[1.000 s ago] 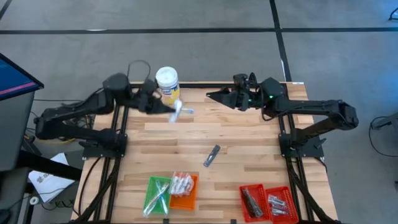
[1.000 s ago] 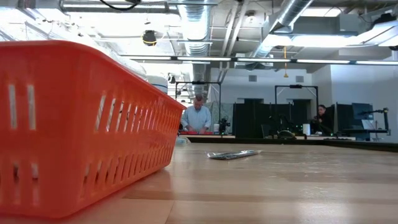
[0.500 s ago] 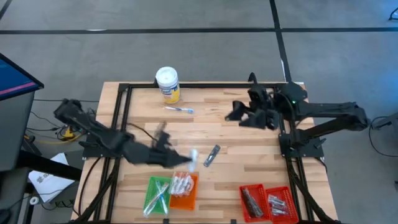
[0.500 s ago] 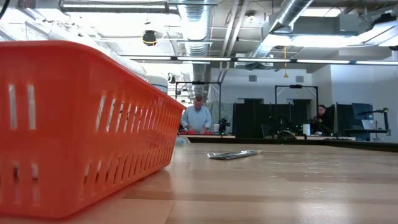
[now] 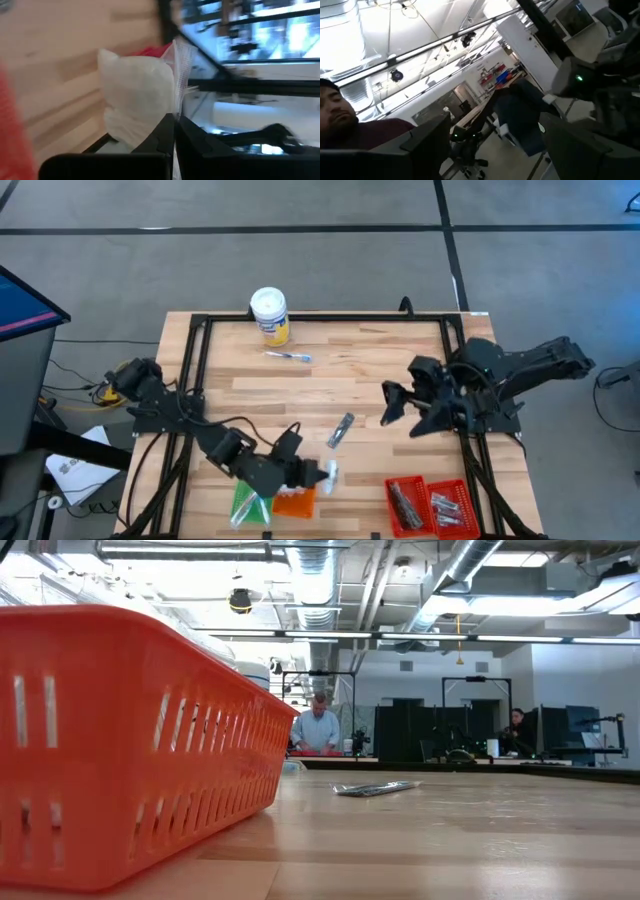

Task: Pick & Place Travel size toiletries
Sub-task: Put the white vanity pack into the orange basket

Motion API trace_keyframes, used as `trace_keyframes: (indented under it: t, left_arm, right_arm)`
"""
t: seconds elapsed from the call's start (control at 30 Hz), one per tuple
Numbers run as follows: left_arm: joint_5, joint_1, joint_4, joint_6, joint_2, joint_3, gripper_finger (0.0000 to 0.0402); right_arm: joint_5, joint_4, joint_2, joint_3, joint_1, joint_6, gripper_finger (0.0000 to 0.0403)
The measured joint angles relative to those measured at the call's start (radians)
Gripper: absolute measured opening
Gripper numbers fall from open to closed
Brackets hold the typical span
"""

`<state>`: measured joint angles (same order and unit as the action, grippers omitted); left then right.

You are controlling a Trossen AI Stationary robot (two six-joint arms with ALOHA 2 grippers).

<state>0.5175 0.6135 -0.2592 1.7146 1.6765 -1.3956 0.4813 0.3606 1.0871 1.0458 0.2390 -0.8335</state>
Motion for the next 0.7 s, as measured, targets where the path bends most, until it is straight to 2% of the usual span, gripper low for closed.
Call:
trace_keyframes:
  t: [0.23,0.37,0.7]
  left_arm:
    - [-0.106,0.01,-0.205,0.148,0.002,0.0,0.0]
    - [-0.168,-0.009,-0.265,0.168,0.007,0.0,0.0]
    - [-0.198,-0.027,-0.365,0.152,0.009,0.0,0.0]
  right_arm:
    - [-0.051,0.0,0.034,0.003,0.096,0.032,0.0297]
    - [-0.061,-0.019,0.051,-0.001,0.129,0.033,0.0297]
    - [-0.063,-0.08,0.066,0.0,0.14,0.033,0.0297]
